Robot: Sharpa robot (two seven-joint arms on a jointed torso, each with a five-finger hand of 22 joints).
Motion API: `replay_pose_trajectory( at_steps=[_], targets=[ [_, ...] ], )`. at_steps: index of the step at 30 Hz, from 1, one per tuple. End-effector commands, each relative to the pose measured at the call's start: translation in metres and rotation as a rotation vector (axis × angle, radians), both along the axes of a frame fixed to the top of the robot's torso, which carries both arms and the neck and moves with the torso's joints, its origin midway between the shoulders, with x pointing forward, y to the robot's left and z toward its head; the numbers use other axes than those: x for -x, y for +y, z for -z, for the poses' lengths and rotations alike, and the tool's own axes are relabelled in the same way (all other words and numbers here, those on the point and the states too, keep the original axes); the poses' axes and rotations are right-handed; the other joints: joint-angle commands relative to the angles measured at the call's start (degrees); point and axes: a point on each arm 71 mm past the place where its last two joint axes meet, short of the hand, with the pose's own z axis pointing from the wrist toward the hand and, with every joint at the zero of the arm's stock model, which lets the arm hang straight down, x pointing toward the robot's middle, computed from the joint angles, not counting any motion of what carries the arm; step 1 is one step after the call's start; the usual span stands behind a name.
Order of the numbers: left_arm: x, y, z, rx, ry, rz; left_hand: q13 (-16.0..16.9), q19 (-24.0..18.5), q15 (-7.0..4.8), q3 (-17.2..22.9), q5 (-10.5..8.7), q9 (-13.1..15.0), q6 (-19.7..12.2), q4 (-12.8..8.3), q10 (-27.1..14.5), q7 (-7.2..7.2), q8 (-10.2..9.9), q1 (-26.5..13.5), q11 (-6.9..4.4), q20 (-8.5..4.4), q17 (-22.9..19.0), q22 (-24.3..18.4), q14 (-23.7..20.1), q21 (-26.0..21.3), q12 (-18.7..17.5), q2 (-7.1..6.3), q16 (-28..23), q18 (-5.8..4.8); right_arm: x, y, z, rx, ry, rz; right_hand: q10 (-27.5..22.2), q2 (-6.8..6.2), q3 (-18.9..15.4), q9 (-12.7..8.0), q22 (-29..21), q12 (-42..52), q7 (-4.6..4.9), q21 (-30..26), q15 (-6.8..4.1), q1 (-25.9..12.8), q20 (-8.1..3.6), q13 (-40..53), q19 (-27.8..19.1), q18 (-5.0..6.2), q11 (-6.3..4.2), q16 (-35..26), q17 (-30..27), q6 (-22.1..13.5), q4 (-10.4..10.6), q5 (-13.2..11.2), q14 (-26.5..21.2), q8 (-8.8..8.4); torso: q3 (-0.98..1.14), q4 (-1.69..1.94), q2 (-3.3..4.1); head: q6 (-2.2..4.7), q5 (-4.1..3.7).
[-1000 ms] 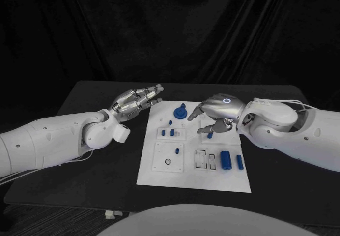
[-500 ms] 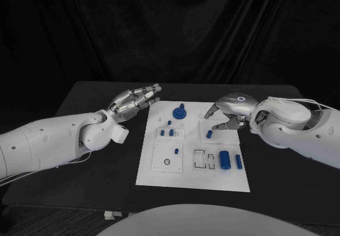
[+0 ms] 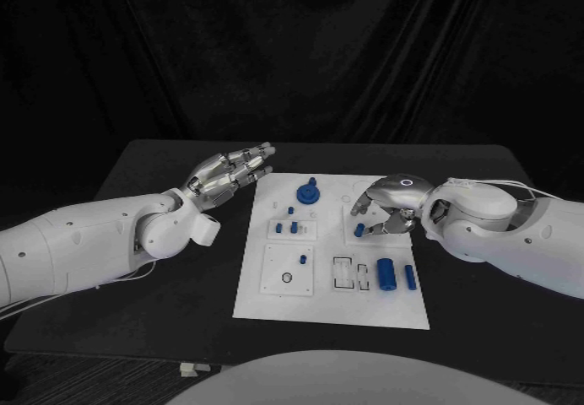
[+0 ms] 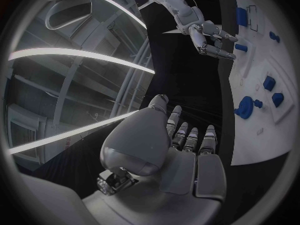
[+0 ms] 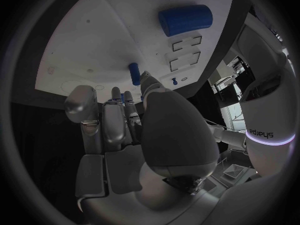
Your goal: Assemble the parts on the task board
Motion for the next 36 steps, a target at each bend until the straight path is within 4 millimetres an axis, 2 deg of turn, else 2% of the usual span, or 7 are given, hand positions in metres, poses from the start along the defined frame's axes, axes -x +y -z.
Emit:
replay_pose_trajectory(
  at_steps=[1,7,12,14,17,29,36],
  targets=[
    [0.001,0.0,-0.001,0.016,-0.011,-0.002,-0.1,-0.1,-0.23,0.2,0.33,0.0,-0.2,0.2,-0.5,-0.16,-0.1,-0.2,-0.06,-0.24,-0.1,-0.1,0.0,-0.3,-0.3,-0.28,-0.2,0.95,0.0,0.0,0.006,0.014,0.019,0.006,0.5,0.1,-0.3,-0.1,7.0,0.1,0.45,0.2,0.51,-0.6,0.41,0.0,-0.1,-0.66,0.0,0.1,0.0,0.1,0.1,-0.4,1.5,-0.31,-0.04,0.05,0.07,-0.01,0.01],
    [0.001,-0.001,-0.001,0.017,-0.006,0.005,0.0,-0.1,0.41,0.2,0.33,0.1,0.3,0.2,-0.4,0.05,0.0,-0.3,0.23,0.01,0.0,0.0,0.1,-0.3,-0.2,-0.19,-0.1,1.02,0.001,0.005,0.013,0.016,0.036,-0.011,1.5,0.67,0.2,0.0,7.0,-0.2,1.14,0.1,0.43,0.5,0.44,0.0,-0.1,-0.61,-0.12,0.1,0.0,0.7,-0.5,-0.1,1.4,-0.19,-0.04,0.04,0.08,-0.01,0.12],
    [0.001,-0.001,0.0,0.017,-0.003,0.01,0.0,-0.1,0.66,0.3,0.34,0.1,0.6,0.2,-0.2,0.2,0.2,-0.2,0.43,0.13,0.1,0.1,0.2,-0.2,0.1,-0.15,0.0,1.07,0.002,0.008,0.018,0.009,0.04,-0.024,3.8,1.71,1.4,0.5,7.1,-0.4,1.35,0.5,0.14,3.0,0.22,0.0,0.0,-0.65,-0.46,0.2,0.2,2.8,-2.2,3.6,1.5,0.65,-0.06,0.02,0.01,-0.01,0.17],
    [0.001,-0.001,0.0,0.017,-0.002,0.011,0.0,-0.1,0.7,0.3,0.35,0.1,0.8,0.2,-0.2,0.23,0.2,-0.2,0.47,0.16,0.1,0.1,0.2,-0.2,0.1,-0.13,0.0,1.07,0.002,0.009,0.019,0.005,0.039,-0.028,5.4,2.14,2.5,0.9,7.4,-0.8,1.75,1.8,-0.05,4.2,0.06,-0.1,0.4,-0.86,-0.64,1.2,1.4,4.3,-3.1,5.6,1.8,1.19,-0.08,0.05,0.02,-0.01,0.15],
    [0.001,-0.001,0.0,0.017,0.0,0.013,0.1,0.0,0.85,0.3,0.35,0.2,0.9,0.2,0.0,0.33,0.3,-0.2,0.6,0.24,0.1,0.2,0.3,-0.2,0.3,-0.11,0.1,1.1,0.002,0.01,0.019,-0.001,0.037,-0.032,7.8,2.18,4.2,1.5,7.7,-1.6,1.9,2.7,-0.33,5.4,-0.22,-0.2,0.6,-0.98,-1.05,1.5,1.9,6.6,-3.7,6.8,1.9,2.07,-0.08,0.07,0.05,-0.01,0.08],
    [0.001,-0.003,0.001,0.019,0.003,0.021,0.1,0.1,1.31,0.4,0.33,0.2,1.3,0.1,0.1,0.51,0.5,-0.2,0.82,0.47,0.3,0.4,0.6,-0.1,0.5,-0.13,0.3,1.14,0.004,0.012,0.014,-0.063,-0.016,-0.052,14.5,2.27,8.0,3.6,7.8,-3.4,1.78,3.8,-1.51,7.2,-1.24,-0.1,0.6,-1.09,-2.56,1.9,2.4,11.8,-4.9,6.0,1.9,4.11,-0.11,0.03,0.01,-0.01,0.32],
    [0.0,-0.003,0.001,0.016,0.007,0.022,0.1,0.1,1.39,0.4,0.35,0.2,1.4,0.1,0.2,0.54,0.5,-0.2,0.87,0.52,0.3,0.5,0.7,-0.1,0.6,-0.1,0.4,1.14,0.007,0.009,0.004,-0.106,-0.061,-0.055,16.1,2.44,8.7,4.2,7.8,-4.1,1.56,3.9,-1.77,7.7,-1.51,-0.1,0.5,-1.09,-2.89,1.8,2.2,13.2,-5.5,5.2,1.9,4.59,-0.09,-0.01,0.0,-0.01,0.85]
  ],
)
